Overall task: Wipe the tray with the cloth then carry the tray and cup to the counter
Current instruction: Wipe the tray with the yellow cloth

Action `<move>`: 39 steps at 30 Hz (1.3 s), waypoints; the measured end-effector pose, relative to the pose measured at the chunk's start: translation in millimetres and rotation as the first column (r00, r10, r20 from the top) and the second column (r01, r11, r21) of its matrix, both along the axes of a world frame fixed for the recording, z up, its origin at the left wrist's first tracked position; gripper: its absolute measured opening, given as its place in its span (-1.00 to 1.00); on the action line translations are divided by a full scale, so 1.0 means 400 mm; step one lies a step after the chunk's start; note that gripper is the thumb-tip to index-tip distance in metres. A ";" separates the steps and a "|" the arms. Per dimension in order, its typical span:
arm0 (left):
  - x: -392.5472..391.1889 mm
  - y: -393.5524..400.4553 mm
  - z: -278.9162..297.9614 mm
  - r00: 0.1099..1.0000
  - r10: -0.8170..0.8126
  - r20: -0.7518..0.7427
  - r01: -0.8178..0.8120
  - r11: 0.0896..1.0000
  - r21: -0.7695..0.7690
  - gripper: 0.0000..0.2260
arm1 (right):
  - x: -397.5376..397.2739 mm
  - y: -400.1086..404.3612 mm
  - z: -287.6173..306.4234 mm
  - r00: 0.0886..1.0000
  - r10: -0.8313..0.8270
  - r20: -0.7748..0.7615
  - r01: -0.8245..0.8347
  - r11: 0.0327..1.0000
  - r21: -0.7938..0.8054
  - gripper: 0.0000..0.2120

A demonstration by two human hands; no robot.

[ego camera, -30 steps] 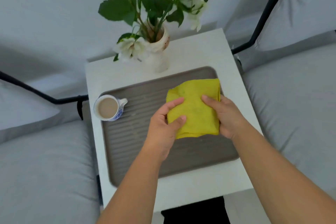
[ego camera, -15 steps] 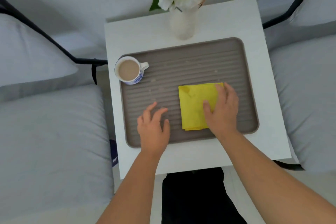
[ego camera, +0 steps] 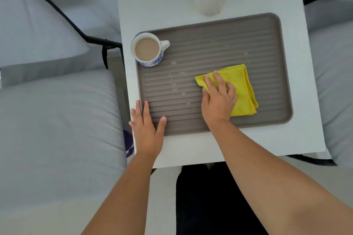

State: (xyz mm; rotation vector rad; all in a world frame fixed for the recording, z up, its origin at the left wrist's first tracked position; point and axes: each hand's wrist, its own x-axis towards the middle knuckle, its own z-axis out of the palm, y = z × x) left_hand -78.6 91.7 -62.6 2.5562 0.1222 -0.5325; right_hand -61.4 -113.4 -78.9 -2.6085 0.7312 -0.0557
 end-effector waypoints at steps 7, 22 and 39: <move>0.000 0.019 0.007 0.997 -0.063 -0.049 0.061 0.997 -0.045 0.04 | 0.003 0.150 0.003 0.919 0.379 0.106 -0.387 0.920 0.065 -0.68; 0.004 0.031 0.021 0.991 -0.076 -0.109 0.072 0.997 -0.041 0.26 | -0.132 -0.259 0.021 0.989 0.115 0.088 -0.101 0.983 -0.155 -0.72; 0.005 0.034 0.009 0.994 -0.074 -0.080 0.072 0.997 -0.030 0.18 | -0.035 0.220 0.043 0.844 0.533 -0.060 -0.536 0.834 -0.130 -0.59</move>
